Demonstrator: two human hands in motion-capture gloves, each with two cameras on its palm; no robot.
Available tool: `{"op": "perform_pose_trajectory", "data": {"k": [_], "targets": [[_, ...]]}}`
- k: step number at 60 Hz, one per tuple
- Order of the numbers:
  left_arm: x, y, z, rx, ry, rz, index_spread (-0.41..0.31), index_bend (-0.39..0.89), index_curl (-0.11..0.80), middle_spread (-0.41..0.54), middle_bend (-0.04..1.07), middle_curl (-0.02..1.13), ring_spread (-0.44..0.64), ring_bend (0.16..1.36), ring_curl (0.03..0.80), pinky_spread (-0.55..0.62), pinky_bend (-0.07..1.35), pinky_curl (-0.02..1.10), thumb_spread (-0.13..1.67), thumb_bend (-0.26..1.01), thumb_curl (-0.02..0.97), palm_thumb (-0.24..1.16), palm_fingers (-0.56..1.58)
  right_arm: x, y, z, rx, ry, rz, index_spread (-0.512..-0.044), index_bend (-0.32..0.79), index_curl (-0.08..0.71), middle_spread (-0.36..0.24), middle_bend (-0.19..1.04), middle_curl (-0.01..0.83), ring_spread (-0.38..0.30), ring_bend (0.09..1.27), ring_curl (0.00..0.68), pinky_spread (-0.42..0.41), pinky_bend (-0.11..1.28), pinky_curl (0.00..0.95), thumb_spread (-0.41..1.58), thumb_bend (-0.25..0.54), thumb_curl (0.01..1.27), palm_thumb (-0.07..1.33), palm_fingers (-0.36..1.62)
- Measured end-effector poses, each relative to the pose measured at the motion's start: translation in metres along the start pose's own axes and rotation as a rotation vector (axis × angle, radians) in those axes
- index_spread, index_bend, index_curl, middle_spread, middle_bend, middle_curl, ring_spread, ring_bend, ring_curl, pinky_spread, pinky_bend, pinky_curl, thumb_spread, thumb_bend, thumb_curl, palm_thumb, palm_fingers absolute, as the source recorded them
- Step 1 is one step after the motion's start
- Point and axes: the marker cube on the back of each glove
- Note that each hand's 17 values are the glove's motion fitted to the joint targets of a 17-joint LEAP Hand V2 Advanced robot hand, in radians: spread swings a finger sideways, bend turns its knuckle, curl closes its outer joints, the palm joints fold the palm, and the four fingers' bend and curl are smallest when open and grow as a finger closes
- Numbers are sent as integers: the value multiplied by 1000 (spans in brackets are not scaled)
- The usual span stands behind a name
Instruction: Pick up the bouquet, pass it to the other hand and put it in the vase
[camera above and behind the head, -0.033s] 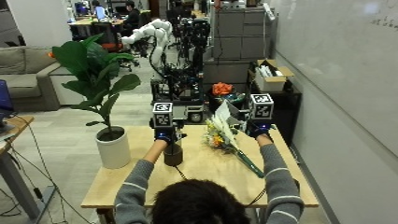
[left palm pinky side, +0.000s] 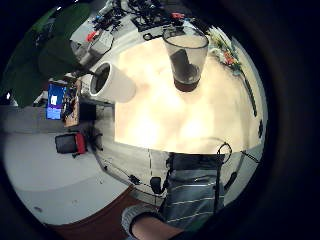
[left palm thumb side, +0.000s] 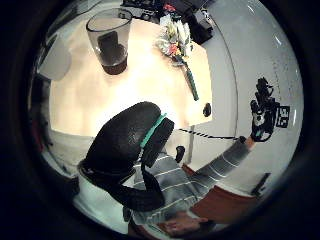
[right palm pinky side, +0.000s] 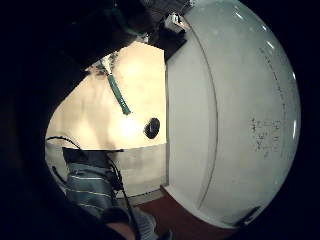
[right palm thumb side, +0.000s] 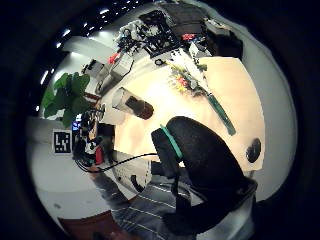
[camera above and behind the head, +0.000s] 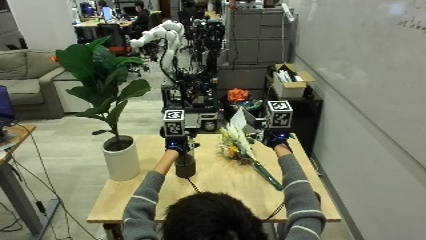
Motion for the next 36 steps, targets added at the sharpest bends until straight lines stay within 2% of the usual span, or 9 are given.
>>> {"op": "perform_pose_trajectory", "data": {"k": [4, 6, 8, 14, 18, 23, 28, 35, 36], "targets": [[-4, -21, 11, 12, -10, -16, 63, 90, 36, 246, 196, 90, 280, 510, 139, 301, 372, 131, 650, 41, 88, 137, 133, 0, -7, 4, -3, -12, -21, -261, 109, 75, 33, 180, 86, 116, 405, 138, 227, 575, 205, 724, 176, 89, 323, 337], [-2, -16, 9, 8, -7, -4, 69, 98, 46, 269, 200, 108, 309, 531, 154, 329, 384, 148, 717, 31, 104, 141, 117, -1, -9, 7, -8, -21, -30, -282, 113, 88, 36, 185, 104, 127, 417, 154, 246, 588, 225, 807, 169, 100, 331, 322], [0, -9, 6, 3, -7, 9, 73, 105, 56, 286, 204, 124, 331, 548, 166, 351, 393, 163, 770, 20, 119, 143, 104, -5, -5, 5, -19, -35, -36, -298, 116, 98, 38, 188, 119, 136, 426, 166, 261, 598, 239, 873, 161, 111, 337, 311], [-3, -37, 21, 22, -25, -12, 80, 118, 85, 320, 215, 165, 375, 583, 190, 391, 411, 197, 872, -10, 159, 150, 73, -15, 7, -2, -26, -55, -62, -326, 119, 119, 43, 192, 160, 153, 445, 192, 288, 619, 266, 1005, 131, 138, 350, 286], [-1, -31, 20, 2, -30, -11, 83, 120, 100, 332, 221, 188, 391, 600, 201, 405, 421, 215, 910, -19, 181, 150, 56, -16, -2, 1, -24, -58, -73, -331, 121, 130, 44, 193, 183, 159, 451, 205, 296, 628, 280, 1057, 109, 154, 358, 278], [0, -39, 25, 21, -20, 2, 85, 125, 119, 342, 227, 213, 403, 616, 213, 416, 428, 234, 935, -25, 201, 141, 41, -22, 8, -5, -41, -94, -84, -336, 121, 142, 45, 193, 208, 163, 462, 219, 303, 635, 294, 1096, 82, 173, 367, 272], [3, -24, 19, 8, -11, -3, 86, 128, 136, 347, 230, 233, 410, 627, 222, 422, 434, 250, 949, -26, 219, 136, 29, -17, -4, -5, -34, -106, -79, -338, 122, 154, 45, 195, 230, 166, 467, 230, 305, 640, 305, 1119, 56, 189, 377, 272], [6, -25, 19, 20, -6, 9, 87, 130, 156, 351, 232, 257, 414, 639, 232, 426, 438, 268, 960, -26, 239, 130, 16, -5, -13, -16, -20, -140, -14, -332, 119, 165, 52, 192, 254, 167, 478, 246, 308, 648, 317, 1138, 23, 208, 391, 270], [7, -23, 18, 21, -6, 13, 87, 130, 159, 351, 232, 260, 414, 641, 233, 426, 439, 270, 961, -26, 241, 130, 15, -3, -14, -17, -23, -153, 1, -311, 140, 173, 53, 184, 255, 167, 478, 246, 308, 642, 316, 1140, 18, 211, 393, 279]]}}
